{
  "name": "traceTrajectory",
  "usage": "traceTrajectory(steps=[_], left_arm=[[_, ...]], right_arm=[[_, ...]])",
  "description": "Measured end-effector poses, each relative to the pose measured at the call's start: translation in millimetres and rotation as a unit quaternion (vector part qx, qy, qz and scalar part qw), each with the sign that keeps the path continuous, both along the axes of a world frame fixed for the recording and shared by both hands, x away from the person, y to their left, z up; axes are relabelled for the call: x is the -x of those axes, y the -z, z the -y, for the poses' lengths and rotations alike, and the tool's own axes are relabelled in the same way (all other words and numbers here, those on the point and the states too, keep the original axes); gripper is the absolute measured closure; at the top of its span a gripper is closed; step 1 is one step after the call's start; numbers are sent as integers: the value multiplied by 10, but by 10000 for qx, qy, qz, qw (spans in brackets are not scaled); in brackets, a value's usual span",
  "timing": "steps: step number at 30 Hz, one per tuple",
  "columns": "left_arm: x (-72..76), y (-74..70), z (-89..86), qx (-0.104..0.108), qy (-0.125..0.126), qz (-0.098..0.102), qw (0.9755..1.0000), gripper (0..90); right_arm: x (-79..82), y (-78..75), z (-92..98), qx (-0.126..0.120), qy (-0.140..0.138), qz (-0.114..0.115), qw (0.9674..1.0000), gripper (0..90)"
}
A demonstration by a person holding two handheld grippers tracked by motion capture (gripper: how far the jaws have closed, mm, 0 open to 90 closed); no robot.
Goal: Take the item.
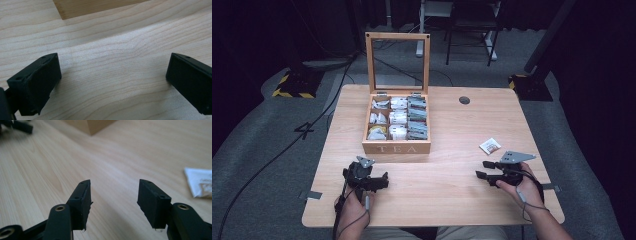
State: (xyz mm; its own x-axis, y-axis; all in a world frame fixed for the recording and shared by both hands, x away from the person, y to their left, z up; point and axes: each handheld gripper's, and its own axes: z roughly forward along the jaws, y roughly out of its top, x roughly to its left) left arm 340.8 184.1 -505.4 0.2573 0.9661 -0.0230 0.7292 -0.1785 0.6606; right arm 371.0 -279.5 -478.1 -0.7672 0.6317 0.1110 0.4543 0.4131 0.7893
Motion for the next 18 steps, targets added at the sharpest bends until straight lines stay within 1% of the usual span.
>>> traceTrajectory(steps=[1, 3, 4, 6, 7, 8, 10, 11, 12, 14, 16, 18], left_arm=[[0, 0, 0, 0, 0, 0, 10000, 3], [0, 0, 0, 0, 0, 0, 10000, 3], [0, 0, 0, 1, -1, 0, 10000, 3], [0, 0, 0, 0, -1, -1, 10000, 3], [0, 0, 0, 0, -1, 0, 10000, 3], [0, 0, 0, 1, -1, 0, 10000, 3], [0, 0, 0, 0, -1, 0, 10000, 3], [0, 0, 0, 0, -1, 0, 10000, 3], [1, 0, 0, -1, 0, -1, 10000, 3], [1, 1, 1, 0, -5, 0, 10000, 3], [2, 0, 1, -1, -4, -1, 10000, 3], [1, 0, 1, -1, -4, 0, 10000, 3]], right_arm=[[0, 45, -30, 106, -48, -48, 9999, 441], [-13, 111, -89, 340, -137, -27, 9993, 424], [-19, 138, -115, 392, -171, -36, 9991, 420], [-8, 190, -171, 407, -230, -122, 9988, 413], [5, 212, -201, 465, -274, -81, 9985, 396], [16, 224, -230, 491, -308, 3, 9983, 369], [29, 237, -269, 534, -351, 93, 9979, 324], [34, 255, -288, 536, -374, 168, 9977, 273], [35, 260, -310, 616, -480, 199, 9967, 211], [40, 267, -347, 729, -597, 200, 9953, 135], [46, 269, -368, 760, -596, 186, 9952, 113], [45, 269, -371, 762, -597, 179, 9951, 111]])
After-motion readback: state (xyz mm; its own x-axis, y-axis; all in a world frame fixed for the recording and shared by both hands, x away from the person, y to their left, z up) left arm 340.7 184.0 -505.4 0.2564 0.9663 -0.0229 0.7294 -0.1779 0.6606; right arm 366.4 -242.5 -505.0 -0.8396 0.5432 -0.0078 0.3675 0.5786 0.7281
